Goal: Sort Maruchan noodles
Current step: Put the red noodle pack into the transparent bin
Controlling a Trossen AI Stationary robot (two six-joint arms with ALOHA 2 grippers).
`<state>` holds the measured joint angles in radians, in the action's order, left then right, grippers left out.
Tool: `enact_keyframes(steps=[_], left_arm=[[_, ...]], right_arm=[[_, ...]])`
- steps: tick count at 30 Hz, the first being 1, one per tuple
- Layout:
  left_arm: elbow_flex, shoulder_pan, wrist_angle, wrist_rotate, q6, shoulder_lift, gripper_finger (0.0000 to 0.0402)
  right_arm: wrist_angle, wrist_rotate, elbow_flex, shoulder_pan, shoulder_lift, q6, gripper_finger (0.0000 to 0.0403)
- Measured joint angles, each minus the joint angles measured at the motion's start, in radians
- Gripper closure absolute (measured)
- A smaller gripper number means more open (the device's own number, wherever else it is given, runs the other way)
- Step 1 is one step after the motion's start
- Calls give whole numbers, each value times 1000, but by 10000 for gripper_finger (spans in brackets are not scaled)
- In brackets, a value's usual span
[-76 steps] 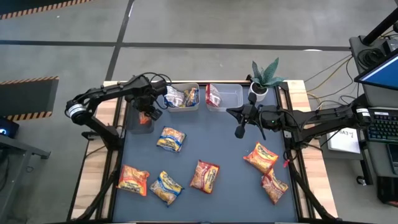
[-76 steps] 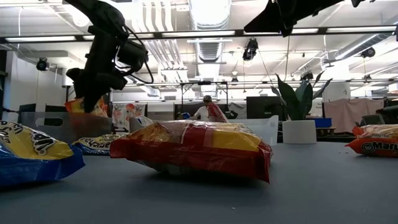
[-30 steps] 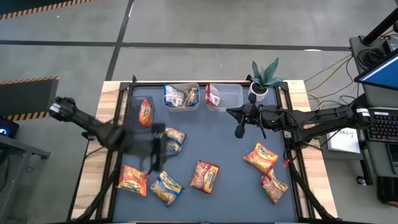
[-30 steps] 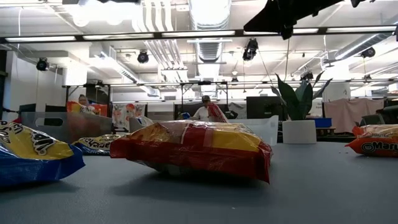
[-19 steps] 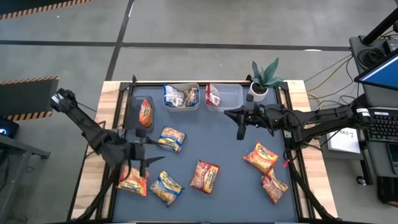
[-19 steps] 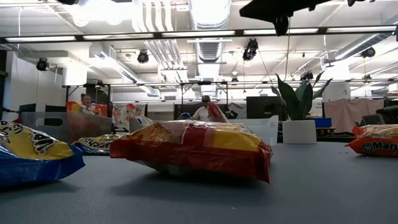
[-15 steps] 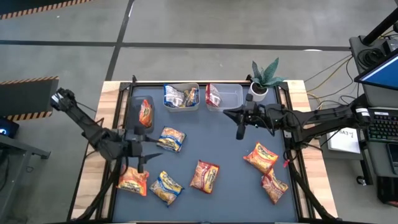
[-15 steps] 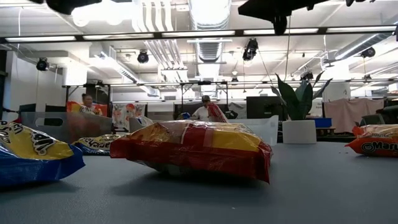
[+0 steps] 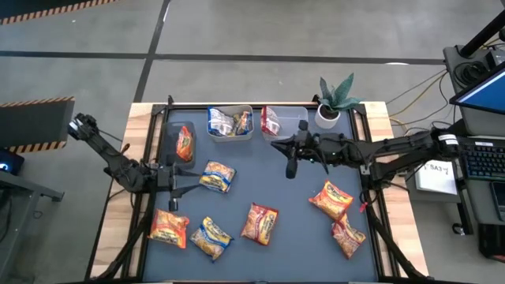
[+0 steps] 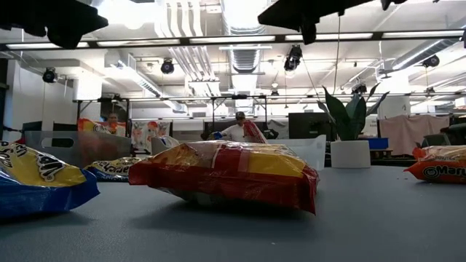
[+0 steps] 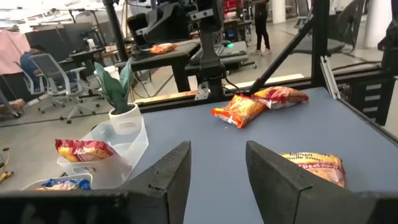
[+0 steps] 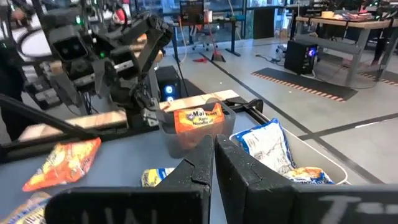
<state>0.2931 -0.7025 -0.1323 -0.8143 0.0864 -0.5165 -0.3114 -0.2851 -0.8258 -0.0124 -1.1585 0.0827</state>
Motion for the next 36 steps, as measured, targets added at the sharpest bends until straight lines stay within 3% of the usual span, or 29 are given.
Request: enact_keyframes(steps=[6, 17, 23, 27, 36], left_arm=[[-10, 0, -3, -16, -31, 15, 269], [-15, 0, -1, -39, -80, 12, 269], [-17, 0, -1, -85, -109, 12, 269], [-17, 0, -1, -93, -136, 9, 269], [-17, 0, -2, -96, -178, -5, 269]], right_arm=[[86, 1, -101, 5, -83, -28, 394], [524, 9, -429, 32, -317, -36, 394], [700, 123, -582, 40, -470, -62, 394], [793, 139, -666, 39, -550, -82, 394], [864, 138, -715, 39, -607, -84, 394]])
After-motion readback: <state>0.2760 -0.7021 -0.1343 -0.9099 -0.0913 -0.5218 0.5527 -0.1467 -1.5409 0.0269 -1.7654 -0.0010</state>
